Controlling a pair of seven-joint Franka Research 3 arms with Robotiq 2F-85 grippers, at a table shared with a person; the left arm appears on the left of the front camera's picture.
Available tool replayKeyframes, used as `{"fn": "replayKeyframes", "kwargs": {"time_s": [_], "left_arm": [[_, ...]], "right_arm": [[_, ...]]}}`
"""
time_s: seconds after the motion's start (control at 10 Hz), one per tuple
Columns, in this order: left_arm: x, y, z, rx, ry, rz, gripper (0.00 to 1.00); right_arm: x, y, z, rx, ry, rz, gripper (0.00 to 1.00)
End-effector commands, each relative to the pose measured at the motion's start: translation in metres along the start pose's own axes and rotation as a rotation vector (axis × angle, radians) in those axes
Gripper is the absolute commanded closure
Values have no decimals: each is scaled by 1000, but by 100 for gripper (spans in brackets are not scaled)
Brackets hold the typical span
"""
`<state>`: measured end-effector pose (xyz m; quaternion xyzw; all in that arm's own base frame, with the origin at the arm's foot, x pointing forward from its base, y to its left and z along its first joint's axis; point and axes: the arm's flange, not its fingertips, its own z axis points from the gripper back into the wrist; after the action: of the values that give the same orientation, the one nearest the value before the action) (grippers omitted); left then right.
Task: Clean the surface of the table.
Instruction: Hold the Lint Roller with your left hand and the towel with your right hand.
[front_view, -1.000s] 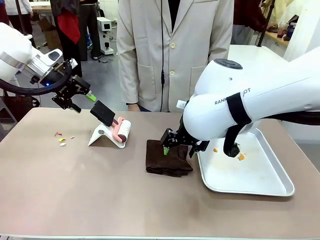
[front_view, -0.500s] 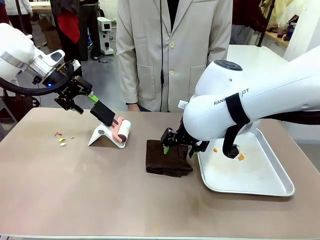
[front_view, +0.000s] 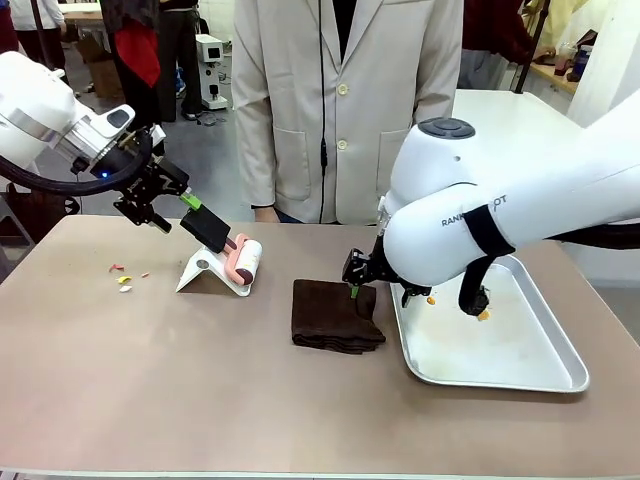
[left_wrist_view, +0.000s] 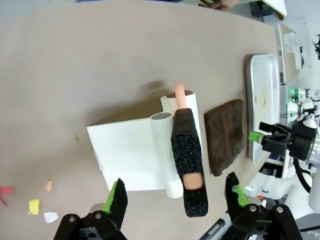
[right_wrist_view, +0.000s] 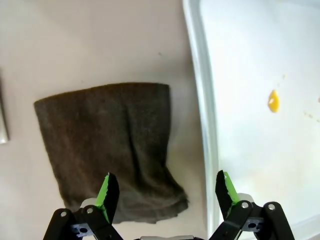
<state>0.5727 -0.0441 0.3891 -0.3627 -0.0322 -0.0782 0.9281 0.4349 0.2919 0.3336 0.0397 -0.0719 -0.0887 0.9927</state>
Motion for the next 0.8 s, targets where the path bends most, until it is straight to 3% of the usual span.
{"fn": "replayKeyframes", "kwargs": {"time_s": [0.0, 0.7], "left_arm": [[-3, -1, -12, -19, -17, 18, 0], [1, -7, -21, -15, -13, 18, 0]], "right_arm": [[12, 33, -14, -10, 31, -3, 0], [12, 48, -36, -70, 80, 44, 0]]}}
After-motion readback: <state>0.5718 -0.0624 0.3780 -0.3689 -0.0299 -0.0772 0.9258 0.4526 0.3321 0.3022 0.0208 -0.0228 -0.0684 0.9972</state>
